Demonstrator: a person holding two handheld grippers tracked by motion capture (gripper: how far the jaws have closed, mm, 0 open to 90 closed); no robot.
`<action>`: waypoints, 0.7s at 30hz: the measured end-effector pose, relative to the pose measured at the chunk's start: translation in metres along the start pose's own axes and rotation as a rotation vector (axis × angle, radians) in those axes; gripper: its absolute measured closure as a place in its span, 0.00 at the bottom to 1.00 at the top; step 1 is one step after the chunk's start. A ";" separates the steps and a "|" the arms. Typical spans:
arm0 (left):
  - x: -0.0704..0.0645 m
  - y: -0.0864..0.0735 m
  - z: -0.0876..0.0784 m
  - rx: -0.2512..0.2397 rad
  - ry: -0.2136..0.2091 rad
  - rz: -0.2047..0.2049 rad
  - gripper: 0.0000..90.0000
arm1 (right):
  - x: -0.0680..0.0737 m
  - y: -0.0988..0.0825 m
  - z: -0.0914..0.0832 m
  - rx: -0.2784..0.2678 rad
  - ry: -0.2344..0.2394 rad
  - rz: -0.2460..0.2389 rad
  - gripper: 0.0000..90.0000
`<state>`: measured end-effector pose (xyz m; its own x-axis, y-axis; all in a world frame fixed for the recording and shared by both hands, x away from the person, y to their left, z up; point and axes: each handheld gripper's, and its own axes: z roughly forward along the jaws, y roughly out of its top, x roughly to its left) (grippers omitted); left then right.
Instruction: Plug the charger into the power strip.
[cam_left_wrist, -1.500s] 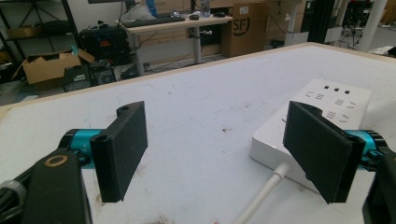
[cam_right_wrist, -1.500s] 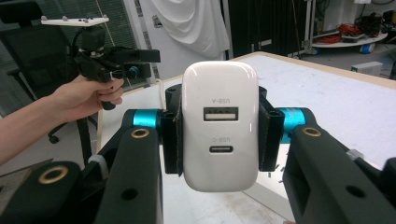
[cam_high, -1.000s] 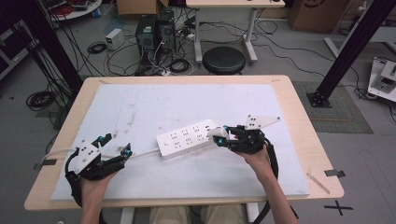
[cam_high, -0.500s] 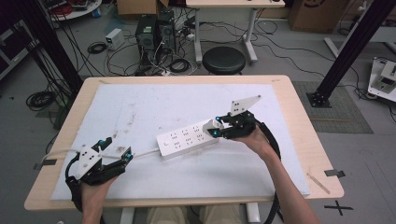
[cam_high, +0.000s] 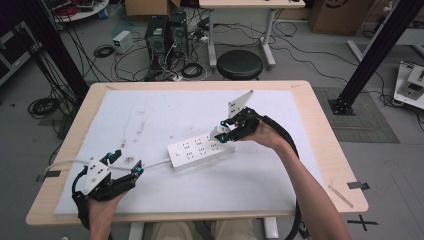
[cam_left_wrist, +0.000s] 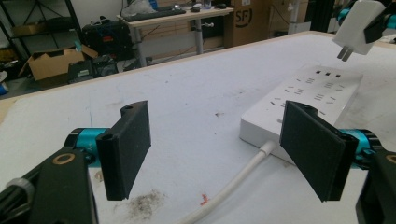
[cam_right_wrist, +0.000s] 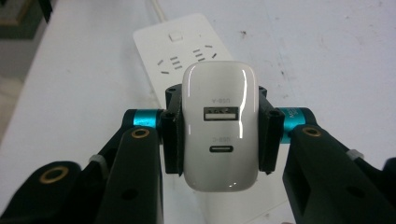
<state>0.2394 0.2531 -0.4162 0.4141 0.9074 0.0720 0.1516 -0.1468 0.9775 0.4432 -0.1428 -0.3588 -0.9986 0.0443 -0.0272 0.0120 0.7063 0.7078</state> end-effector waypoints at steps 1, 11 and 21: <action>0.000 0.000 0.000 0.001 0.003 -0.002 0.28 | -0.002 0.003 0.002 0.015 0.001 -0.015 0.70; 0.002 -0.006 -0.009 0.010 0.025 -0.007 0.28 | -0.021 0.022 0.030 0.183 0.044 -0.139 0.70; 0.004 -0.010 -0.022 0.018 0.062 -0.016 0.29 | -0.030 0.030 0.035 0.252 0.070 -0.234 0.70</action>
<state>0.2202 0.2671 -0.4216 0.3556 0.9321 0.0695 0.1741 -0.1391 0.9748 0.4752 -0.0983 -0.3614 -0.9768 -0.1817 -0.1137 -0.2142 0.8442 0.4913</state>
